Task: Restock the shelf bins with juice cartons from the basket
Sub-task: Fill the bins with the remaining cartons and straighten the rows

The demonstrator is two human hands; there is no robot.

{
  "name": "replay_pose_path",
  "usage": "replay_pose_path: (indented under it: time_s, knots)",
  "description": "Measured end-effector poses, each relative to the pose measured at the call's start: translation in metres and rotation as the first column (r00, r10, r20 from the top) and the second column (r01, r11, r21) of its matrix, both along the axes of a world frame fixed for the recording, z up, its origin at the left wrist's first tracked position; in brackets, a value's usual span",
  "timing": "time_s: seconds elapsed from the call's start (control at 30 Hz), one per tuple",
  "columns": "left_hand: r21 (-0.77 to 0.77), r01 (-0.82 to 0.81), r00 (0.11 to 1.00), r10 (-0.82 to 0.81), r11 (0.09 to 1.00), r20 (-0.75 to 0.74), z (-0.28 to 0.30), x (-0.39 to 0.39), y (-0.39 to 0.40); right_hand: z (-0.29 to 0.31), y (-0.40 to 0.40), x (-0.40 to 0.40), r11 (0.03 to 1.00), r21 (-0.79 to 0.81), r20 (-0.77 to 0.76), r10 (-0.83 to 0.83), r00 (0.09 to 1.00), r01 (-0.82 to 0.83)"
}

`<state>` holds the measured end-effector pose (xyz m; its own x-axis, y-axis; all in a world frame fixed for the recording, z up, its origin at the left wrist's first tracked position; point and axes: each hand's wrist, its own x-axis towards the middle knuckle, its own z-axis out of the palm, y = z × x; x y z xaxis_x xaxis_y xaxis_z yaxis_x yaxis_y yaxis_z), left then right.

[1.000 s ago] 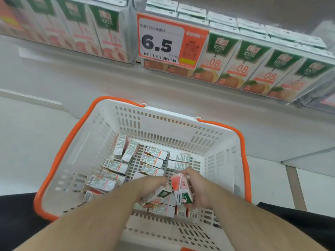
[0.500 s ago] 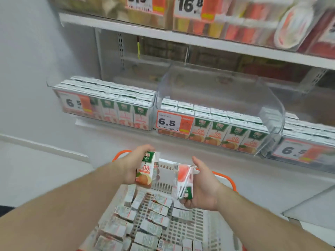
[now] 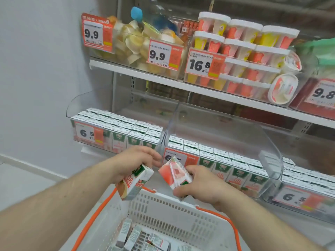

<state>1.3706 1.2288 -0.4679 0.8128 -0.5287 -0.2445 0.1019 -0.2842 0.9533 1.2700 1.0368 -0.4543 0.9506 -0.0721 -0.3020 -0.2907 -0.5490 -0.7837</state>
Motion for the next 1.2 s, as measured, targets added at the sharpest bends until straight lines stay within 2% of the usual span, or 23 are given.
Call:
replay_pose_path:
  time_s: [0.03,0.1,0.17,0.23,0.33,0.4,0.47,0.53,0.6,0.67,0.73,0.77,0.83,0.97,1.13,1.2]
  knots:
    - [0.03,-0.002,0.996,-0.001,1.0,0.084,0.001,0.002,0.005,0.006,0.003,0.002,0.981,-0.194,0.069,0.023,0.997,-0.009]
    - [0.073,0.015,0.975,-0.03,0.997,0.222,0.001,0.006,0.013,0.013,0.009,0.007,0.847,-0.531,0.223,0.15,0.963,-0.009]
    - [0.136,0.082,0.947,-0.119,0.987,0.297,0.001,0.008,0.021,0.017,0.013,0.011,0.699,-0.715,0.308,0.301,0.903,0.011]
    - [0.194,0.162,0.917,-0.22,0.968,0.334,0.002,0.007,0.026,0.021,0.016,0.015,0.614,-0.789,0.34,0.451,0.825,-0.011]
    - [0.262,0.282,0.871,-0.361,0.923,0.333,0.007,0.004,0.031,0.029,0.021,0.021,0.484,-0.873,0.328,0.673,0.663,-0.06]
    - [0.326,0.341,0.845,-0.439,0.882,0.304,0.007,0.001,0.031,0.031,0.029,0.025,0.429,-0.901,0.315,0.752,0.578,-0.068]
    - [0.368,0.325,0.831,-0.449,0.871,0.329,0.003,-0.002,0.028,0.028,0.036,0.03,0.408,-0.91,0.318,0.799,0.51,-0.071]
    - [0.367,0.219,0.842,-0.365,0.904,0.397,-0.002,-0.003,0.027,0.022,0.036,0.035,0.449,-0.891,0.349,0.773,0.53,-0.069]
    - [0.323,0.08,0.847,-0.235,0.943,0.477,-0.005,-0.005,0.028,0.016,0.031,0.039,0.584,-0.81,0.428,0.65,0.628,-0.051]
    - [0.228,-0.047,0.822,-0.093,0.972,0.562,-0.008,-0.007,0.03,0.011,0.031,0.033,0.806,-0.585,0.517,0.455,0.725,-0.088]
    - [0.148,-0.156,0.772,0.027,0.977,0.636,-0.008,-0.009,0.031,0.007,0.039,0.026,0.971,-0.212,0.584,0.215,0.783,-0.109]
    - [0.113,-0.2,0.742,0.075,0.973,0.666,-0.007,-0.01,0.031,0.006,0.045,0.023,0.993,-0.058,0.571,0.115,0.813,-0.099]
    - [0.043,-0.259,0.705,0.159,0.965,0.691,-0.005,-0.009,0.032,0.005,0.057,0.024,0.998,0.041,0.533,0.013,0.846,-0.041]
    - [-0.033,-0.336,0.679,0.266,0.941,0.684,0.001,-0.004,0.038,0.013,0.077,0.037,0.997,0.024,0.565,-0.07,0.822,0.068]
    - [-0.018,-0.416,0.637,0.306,0.909,0.708,0.004,0.01,0.052,0.019,0.096,0.069,0.999,0.015,0.492,-0.039,0.87,0.036]
    - [-0.012,-0.445,0.615,0.316,0.895,0.722,0.005,0.015,0.058,0.024,0.106,0.085,1.0,-0.001,0.519,-0.006,0.855,0.008]
